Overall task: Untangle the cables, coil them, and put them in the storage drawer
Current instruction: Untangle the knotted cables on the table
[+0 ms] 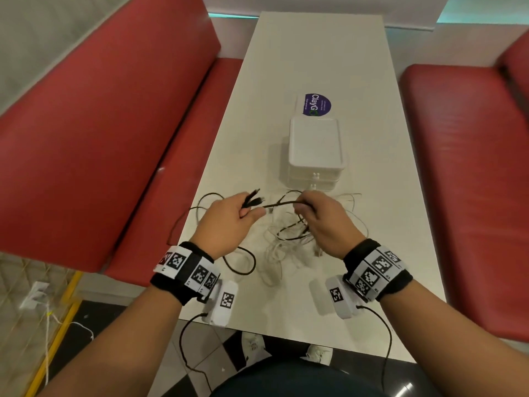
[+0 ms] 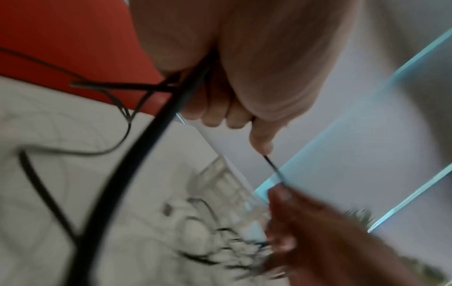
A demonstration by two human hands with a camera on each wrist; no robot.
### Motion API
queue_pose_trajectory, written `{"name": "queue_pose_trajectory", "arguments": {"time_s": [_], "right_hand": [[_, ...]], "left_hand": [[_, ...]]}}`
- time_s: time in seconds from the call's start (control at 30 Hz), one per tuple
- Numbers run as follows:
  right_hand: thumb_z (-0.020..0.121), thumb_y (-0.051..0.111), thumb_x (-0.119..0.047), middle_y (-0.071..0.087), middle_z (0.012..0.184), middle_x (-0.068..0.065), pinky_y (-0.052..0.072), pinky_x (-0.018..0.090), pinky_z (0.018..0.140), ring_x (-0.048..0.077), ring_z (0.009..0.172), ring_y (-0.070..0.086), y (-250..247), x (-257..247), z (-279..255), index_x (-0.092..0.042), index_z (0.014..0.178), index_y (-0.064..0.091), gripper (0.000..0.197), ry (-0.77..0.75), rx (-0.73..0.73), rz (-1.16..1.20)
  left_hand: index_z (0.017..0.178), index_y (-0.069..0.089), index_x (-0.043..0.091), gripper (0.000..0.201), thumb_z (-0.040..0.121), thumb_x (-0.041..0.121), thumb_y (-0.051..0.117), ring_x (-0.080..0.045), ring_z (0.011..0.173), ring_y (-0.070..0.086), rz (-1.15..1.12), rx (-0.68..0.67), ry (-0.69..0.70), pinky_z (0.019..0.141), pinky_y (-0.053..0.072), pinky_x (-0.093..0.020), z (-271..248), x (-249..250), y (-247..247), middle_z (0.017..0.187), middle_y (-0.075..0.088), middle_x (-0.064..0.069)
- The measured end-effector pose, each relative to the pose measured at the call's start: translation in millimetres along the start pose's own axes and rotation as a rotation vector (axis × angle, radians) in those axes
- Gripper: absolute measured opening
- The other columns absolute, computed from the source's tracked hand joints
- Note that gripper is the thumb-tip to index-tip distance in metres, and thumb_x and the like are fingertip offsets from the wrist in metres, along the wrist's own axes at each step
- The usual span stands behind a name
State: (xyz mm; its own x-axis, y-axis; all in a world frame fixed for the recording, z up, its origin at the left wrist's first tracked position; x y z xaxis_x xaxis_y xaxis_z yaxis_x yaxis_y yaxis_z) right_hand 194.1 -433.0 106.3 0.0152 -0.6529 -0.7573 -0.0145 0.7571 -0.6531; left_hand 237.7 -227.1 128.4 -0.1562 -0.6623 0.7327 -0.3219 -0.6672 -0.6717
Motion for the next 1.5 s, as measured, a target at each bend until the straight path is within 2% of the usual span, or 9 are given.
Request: {"name": "queue_pose_trajectory", "arguments": {"time_s": [0.13, 0.27, 0.57, 0.67, 0.8, 0.97, 1.07, 1.2, 1.5], "right_hand": [[0.100, 0.054, -0.036, 0.057, 0.082, -0.009, 0.044, 0.029, 0.066, 0.011, 0.076, 0.053, 5, -8, -10, -0.025, 0.092, 0.065, 0.017, -0.091, 0.018, -0.180], [0.102, 0.042, -0.032, 0.061, 0.081, 0.001, 0.047, 0.038, 0.067, 0.023, 0.076, 0.057, 25, 21, -13, -0.020, 0.088, 0.058, 0.025, 0.096, -0.131, -0.227], [0.105, 0.042, -0.036, 0.057, 0.073, -0.012, 0.045, 0.038, 0.064, 0.018, 0.075, 0.054, -17, 25, -3, -0.028, 0.098, 0.058, 0.019, 0.028, 0.179, -0.142], [0.104, 0.041, -0.043, 0.059, 0.078, -0.013, 0.048, 0.039, 0.069, 0.019, 0.085, 0.054, 1, 26, -11, -0.030, 0.099, 0.059, 0.023, 0.013, -0.013, -0.348], [0.102, 0.046, -0.046, 0.061, 0.079, -0.009, 0.047, 0.036, 0.068, 0.016, 0.083, 0.053, 30, 12, -15, -0.026, 0.097, 0.067, 0.030, 0.050, -0.120, -0.312], [0.102, 0.046, -0.041, 0.066, 0.080, 0.004, 0.038, 0.032, 0.057, 0.029, 0.076, 0.065, 42, -8, -9, -0.018, 0.090, 0.064, 0.031, -0.015, -0.155, -0.674], [0.095, 0.058, -0.027, 0.068, 0.080, 0.005, 0.041, 0.033, 0.058, 0.029, 0.075, 0.065, 31, -22, -6, -0.017, 0.093, 0.068, 0.015, -0.075, 0.009, -0.524], [0.092, 0.068, -0.029, 0.069, 0.081, -0.001, 0.047, 0.033, 0.065, 0.020, 0.075, 0.061, 17, -12, -9, -0.018, 0.092, 0.072, 0.012, -0.026, 0.080, -0.163], [0.096, 0.058, -0.027, 0.069, 0.082, 0.006, 0.049, 0.037, 0.073, 0.025, 0.083, 0.061, 27, 27, -8, -0.009, 0.081, 0.070, 0.026, 0.152, -0.170, -0.334]], "left_hand": [[0.101, 0.049, 0.015, 0.039, 0.100, 0.054, 0.041, -0.037, 0.076, 0.066, 0.472, 0.190, 0.021, 0.058, 0.043, -0.038, 1, -19, -8, 0.085, 0.072, -0.006], [0.098, 0.048, 0.012, 0.027, 0.100, 0.039, 0.051, -0.037, 0.056, 0.060, 0.557, 0.355, 0.213, 0.047, 0.035, -0.034, 5, -9, -28, 0.066, 0.065, -0.010], [0.085, 0.037, 0.025, 0.024, 0.100, 0.039, 0.049, -0.018, 0.056, 0.050, 0.438, -0.461, 0.259, 0.055, 0.038, -0.038, -20, -38, -2, 0.061, 0.051, 0.003], [0.104, 0.042, 0.031, 0.007, 0.100, 0.036, 0.044, -0.023, 0.062, 0.057, 0.902, -0.282, 0.297, 0.051, 0.038, -0.033, -7, -51, -27, 0.066, 0.052, 0.004], [0.091, 0.055, 0.019, 0.006, 0.092, 0.024, 0.059, -0.025, 0.061, 0.057, 1.022, 0.024, 0.272, 0.042, 0.040, -0.033, 14, -38, -56, 0.088, 0.051, -0.001], [0.098, 0.059, 0.017, 0.014, 0.084, 0.018, 0.056, -0.023, 0.056, 0.054, 0.834, -0.030, 0.446, 0.043, 0.023, -0.028, -5, 11, -8, 0.121, 0.053, 0.004], [0.092, 0.047, 0.021, 0.003, 0.094, 0.022, 0.045, -0.026, 0.072, 0.058, 0.466, -0.214, 0.257, 0.058, 0.045, -0.039, -6, 19, 27, 0.093, 0.059, 0.001], [0.078, 0.040, 0.021, 0.020, 0.097, 0.019, 0.048, -0.017, 0.059, 0.052, 0.188, -0.135, 0.143, 0.055, 0.039, -0.035, 1, 12, 23, 0.063, 0.051, 0.004], [0.083, 0.054, 0.014, 0.013, 0.094, 0.007, 0.056, -0.007, 0.057, 0.053, 0.005, -0.044, 0.243, 0.057, 0.044, -0.025, -2, 12, -11, 0.070, 0.066, 0.013]]}}
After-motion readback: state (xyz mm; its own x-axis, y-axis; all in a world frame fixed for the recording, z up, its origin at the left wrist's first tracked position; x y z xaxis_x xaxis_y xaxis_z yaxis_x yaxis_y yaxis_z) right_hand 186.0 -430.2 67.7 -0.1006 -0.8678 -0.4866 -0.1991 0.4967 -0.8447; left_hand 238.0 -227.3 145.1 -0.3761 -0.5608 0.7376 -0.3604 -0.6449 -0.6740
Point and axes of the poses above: each hand's wrist, its own z-axis towards the middle knuckle, its own y-axis out of the palm, x = y × z, the point moved 4 cm from there along z, towards the middle knuckle
